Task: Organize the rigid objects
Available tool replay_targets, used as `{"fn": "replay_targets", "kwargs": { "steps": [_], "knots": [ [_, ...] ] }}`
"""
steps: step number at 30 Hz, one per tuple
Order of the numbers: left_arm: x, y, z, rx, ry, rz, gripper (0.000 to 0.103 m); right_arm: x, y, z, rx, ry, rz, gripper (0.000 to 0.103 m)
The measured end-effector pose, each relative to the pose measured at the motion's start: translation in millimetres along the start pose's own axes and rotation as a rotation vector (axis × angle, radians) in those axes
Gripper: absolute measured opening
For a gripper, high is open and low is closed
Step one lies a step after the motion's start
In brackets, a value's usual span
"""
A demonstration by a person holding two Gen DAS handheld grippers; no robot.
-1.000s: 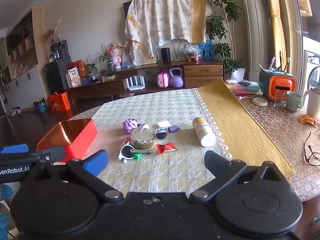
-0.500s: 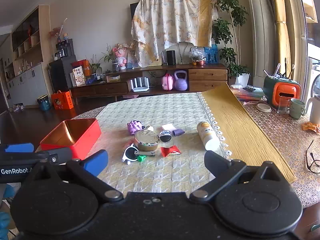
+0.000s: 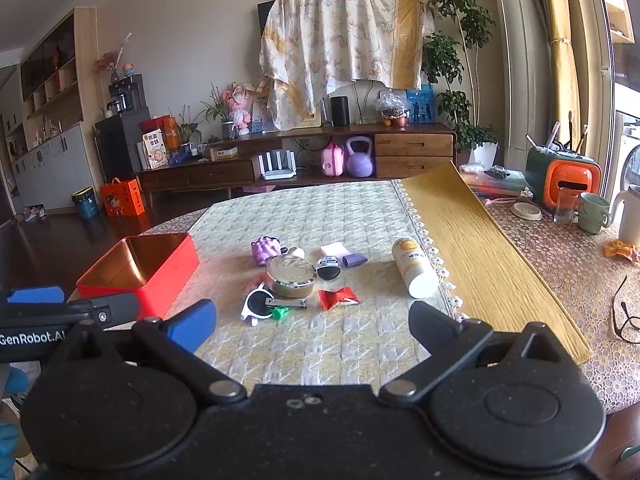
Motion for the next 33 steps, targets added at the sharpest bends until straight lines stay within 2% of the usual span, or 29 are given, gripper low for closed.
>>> {"fn": "replay_targets", "kwargs": {
  "steps": [15, 29, 33],
  "knots": [
    [-1.2, -31.8, 4.9, 0.066, 0.004, -0.018, 0.103, -7.6, -32.8, 6.9, 0.04, 0.009, -0.003, 0.103],
    [-1.9, -89.5, 23.2, 0.163, 0.015, -0.033, 0.103, -45.4, -86.7, 26.8, 0.112, -0.02, -0.003, 0.101],
    [-6.7, -107.8, 28.4, 0.173, -0.01, -0.028, 0.103, -56.3, -104.0, 32.5, 0.122, 0.018, 0.001, 0.1]
  ]
}}
Point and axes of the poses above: each gripper's, at about its wrist camera, not at the fingertips, and y roughly against the way its jaws point, x to its left, z to its top, the point moved 2 cm from there along -y, roughly the way its jaws point, and after that the axes turned 5 degrees about y, right-handed, at the moved point
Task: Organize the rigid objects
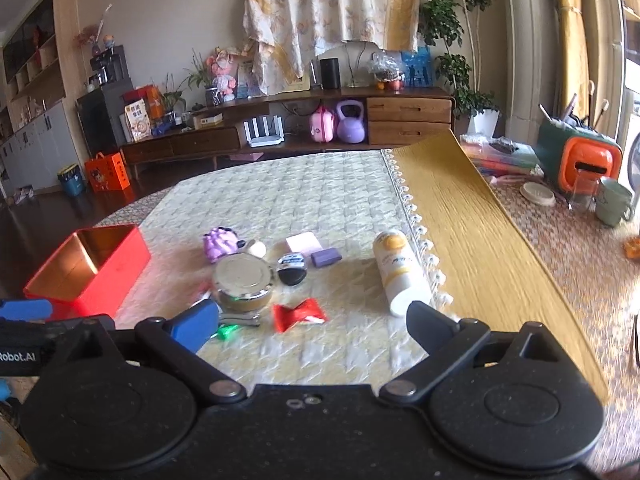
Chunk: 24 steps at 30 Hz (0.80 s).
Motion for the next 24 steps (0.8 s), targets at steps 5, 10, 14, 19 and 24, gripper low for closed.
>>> {"fn": "replay_targets", "kwargs": {
  "steps": [5, 10, 14, 19, 24],
  "knots": [
    [-8.2, -27.0, 8.5, 0.015, -0.047, -0.001, 0.103, -18.5, -23.9, 10.6, 0.026, 0.012, -0.006, 0.099],
    [-10.6, -53.1, 13.5, 0.036, -0.048, 0.002, 0.103, -38.1, -47.0, 16.4, 0.063, 0.002, -0.02, 0.098],
    [-14.6, -68.0, 20.4, 0.034, -0.052, -0.009, 0.103, -52.4, -67.8, 17.4, 0.097, 0.005, -0.037, 0.095],
    [-28.9, -93.2, 28.1, 0.034, -0.101, -0.012, 0.103, -67.2, -93.7, 17.5, 0.147, -0.005, -0.046, 0.09],
    [-44.5, -121.4, 30.9, 0.051, -0.141, -0.003, 0.103, -75.5, -119.8, 20.3, 0.193, 0.003, -0.039, 0.087]
  ]
}}
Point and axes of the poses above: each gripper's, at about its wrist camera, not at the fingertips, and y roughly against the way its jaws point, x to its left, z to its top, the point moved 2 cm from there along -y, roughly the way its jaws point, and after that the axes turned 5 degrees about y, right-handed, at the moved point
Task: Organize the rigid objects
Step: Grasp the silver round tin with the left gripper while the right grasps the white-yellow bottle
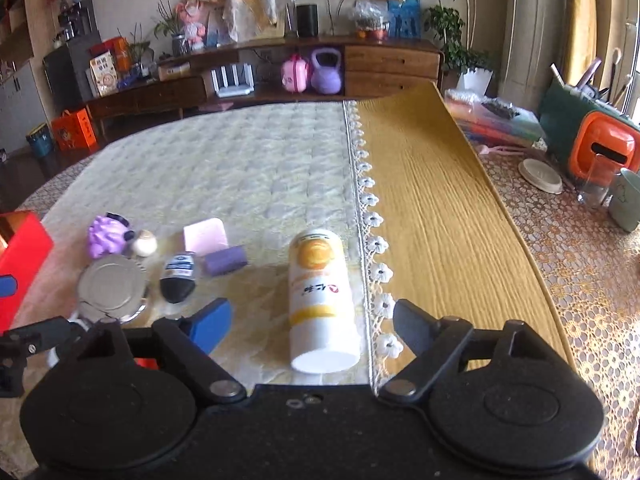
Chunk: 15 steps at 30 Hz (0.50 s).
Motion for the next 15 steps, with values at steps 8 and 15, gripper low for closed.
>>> {"fn": "replay_targets", "kwargs": {
  "steps": [8, 15],
  "knots": [
    [-18.4, -37.7, 4.3, 0.007, -0.072, 0.031, 0.103, -0.3, -28.6, 7.4, 0.051, 0.023, 0.018, 0.085],
    [-32.3, -57.0, 3.6, -0.013, -0.164, 0.085, 0.103, 0.8, -44.2, 9.7, 0.075, 0.041, 0.019, 0.08]
  ]
}}
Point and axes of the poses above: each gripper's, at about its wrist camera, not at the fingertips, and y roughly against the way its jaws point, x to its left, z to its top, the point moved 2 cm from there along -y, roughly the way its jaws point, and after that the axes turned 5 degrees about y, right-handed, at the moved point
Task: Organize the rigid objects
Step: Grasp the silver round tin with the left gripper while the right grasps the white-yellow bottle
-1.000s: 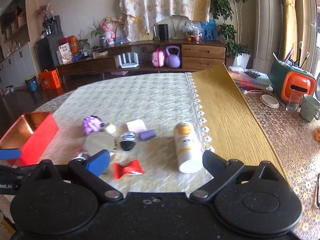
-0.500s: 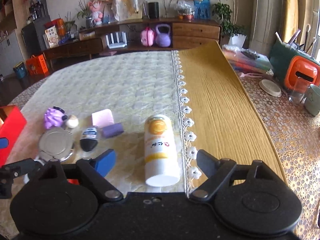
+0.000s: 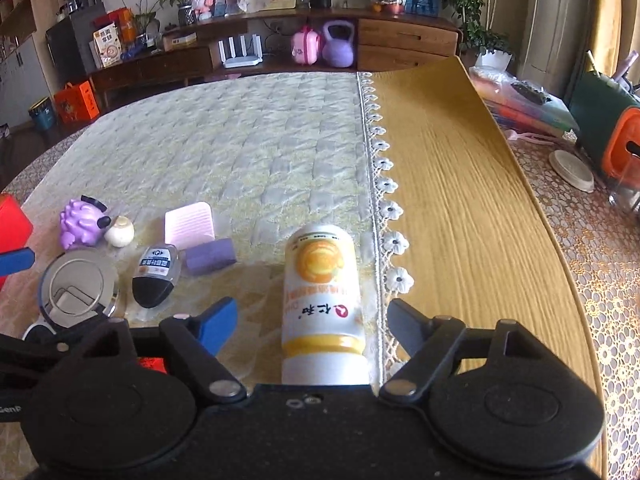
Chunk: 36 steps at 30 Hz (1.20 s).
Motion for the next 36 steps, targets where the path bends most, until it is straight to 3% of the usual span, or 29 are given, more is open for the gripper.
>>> {"fn": "replay_targets", "kwargs": {
  "steps": [8, 11, 15, 16, 25, 36],
  "knots": [
    [-4.8, -12.5, -2.6, 0.009, -0.011, 0.016, 0.101, -6.8, -12.5, -0.9, 0.024, -0.024, -0.009, 0.065],
    [-6.2, -14.6, -3.7, 0.02, -0.014, 0.008, 0.088, -7.6, -14.6, -1.8, 0.032, -0.028, -0.009, 0.056],
    [-7.9, -14.4, -4.7, 0.014, -0.017, 0.019, 0.087, -6.6, -15.6, -2.4, 0.036, -0.028, -0.007, 0.047],
    [-8.1, -14.0, -4.6, 0.011, -0.019, 0.018, 0.079, -5.7, -15.8, -2.1, 0.038, -0.028, -0.004, 0.046],
    [-7.4, -13.7, -3.0, 0.016, -0.008, 0.012, 0.077, -2.2, -8.5, -3.9, 0.034, -0.042, 0.004, 0.045],
    [20.5, 12.0, 3.6, 0.01, 0.115, -0.015, 0.077, 20.8, 33.7, 4.8, -0.007, -0.064, 0.068, 0.045]
  ]
}}
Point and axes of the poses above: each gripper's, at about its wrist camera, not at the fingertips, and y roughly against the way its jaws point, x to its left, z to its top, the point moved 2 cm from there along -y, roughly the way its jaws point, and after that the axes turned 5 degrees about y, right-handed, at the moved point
